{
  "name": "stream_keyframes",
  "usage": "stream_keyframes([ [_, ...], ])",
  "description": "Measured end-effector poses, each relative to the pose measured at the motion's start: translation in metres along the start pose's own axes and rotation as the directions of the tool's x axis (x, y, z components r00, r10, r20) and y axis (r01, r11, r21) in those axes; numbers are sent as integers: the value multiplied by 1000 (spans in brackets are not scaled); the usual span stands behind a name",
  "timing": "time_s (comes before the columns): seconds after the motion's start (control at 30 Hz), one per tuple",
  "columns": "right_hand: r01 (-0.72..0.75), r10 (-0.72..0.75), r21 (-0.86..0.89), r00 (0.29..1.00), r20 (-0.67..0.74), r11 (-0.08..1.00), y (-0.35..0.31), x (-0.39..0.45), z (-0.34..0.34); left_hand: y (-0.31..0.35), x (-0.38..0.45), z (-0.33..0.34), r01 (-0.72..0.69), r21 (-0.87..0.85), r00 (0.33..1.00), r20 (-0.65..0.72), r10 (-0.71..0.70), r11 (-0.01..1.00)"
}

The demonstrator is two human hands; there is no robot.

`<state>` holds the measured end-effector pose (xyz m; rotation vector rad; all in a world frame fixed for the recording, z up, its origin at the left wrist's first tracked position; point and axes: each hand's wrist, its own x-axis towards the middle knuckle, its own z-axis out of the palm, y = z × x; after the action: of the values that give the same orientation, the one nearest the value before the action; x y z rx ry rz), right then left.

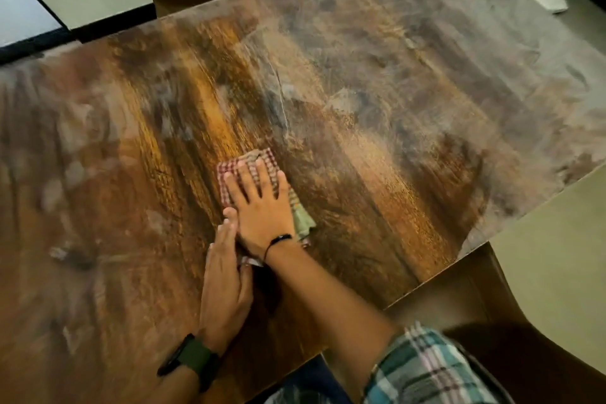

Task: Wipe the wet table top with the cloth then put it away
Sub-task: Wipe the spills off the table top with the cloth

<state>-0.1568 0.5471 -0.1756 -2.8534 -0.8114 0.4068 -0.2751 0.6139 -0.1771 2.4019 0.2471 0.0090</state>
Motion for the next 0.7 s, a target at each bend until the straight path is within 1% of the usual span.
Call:
stream_keyframes([
  [0.07, 63, -63, -4, 998, 7, 998, 0, -4, 3, 1, 9, -4, 17, -29, 1000, -22, -17, 999],
  [0.13, 94, -94, 7, 995, -14, 996, 17, -4, -1, 4, 20, -8, -45, 17, 999, 13, 44, 999],
  [0.17, 70, -70, 9, 997, -21, 997, 31, -1, -5, 6, 28, -8, -86, 38, 996, 37, 84, 996],
  [0.2, 10, -9, 19, 1000, -27, 1000, 50, 3, -11, 10, 37, -9, -121, 48, 991, 56, 119, 991],
  [0.27, -180, 182, 48, 982, -55, 983, 104, 13, -24, 19, 60, -10, -160, 60, 985, 72, 155, 985],
  [0.33, -365, 370, 68, 924, -96, 928, 167, 14, -38, 25, 87, -9, -172, 100, 983, 78, 165, 980],
  [0.4, -515, 522, 88, 847, -98, 853, 223, 4, -50, 29, 117, -5, -183, 152, 981, 90, 171, 971],
  [0.47, -606, 614, 105, 783, -97, 789, 255, -4, -57, 31, 150, -1, -194, 229, 980, 93, 177, 954],
  [0.53, -641, 648, 100, 751, -124, 761, 260, -4, -58, 30, 181, 1, -185, 306, 983, 67, 173, 934],
  [0.6, -666, 672, 92, 729, -130, 740, 247, 7, -57, 23, 204, -3, -142, 361, 990, 33, 140, 922],
  [0.63, -661, 667, 92, 733, -130, 744, 234, 17, -57, 18, 212, -7, -117, 381, 993, 22, 118, 917],
  [0.67, -632, 637, 85, 758, -137, 770, 219, 30, -56, 12, 218, -12, -96, 392, 995, 16, 97, 915],
  [0.7, -575, 579, 71, 803, -145, 815, 200, 44, -54, 6, 222, -16, -80, 398, 997, 12, 82, 914],
])
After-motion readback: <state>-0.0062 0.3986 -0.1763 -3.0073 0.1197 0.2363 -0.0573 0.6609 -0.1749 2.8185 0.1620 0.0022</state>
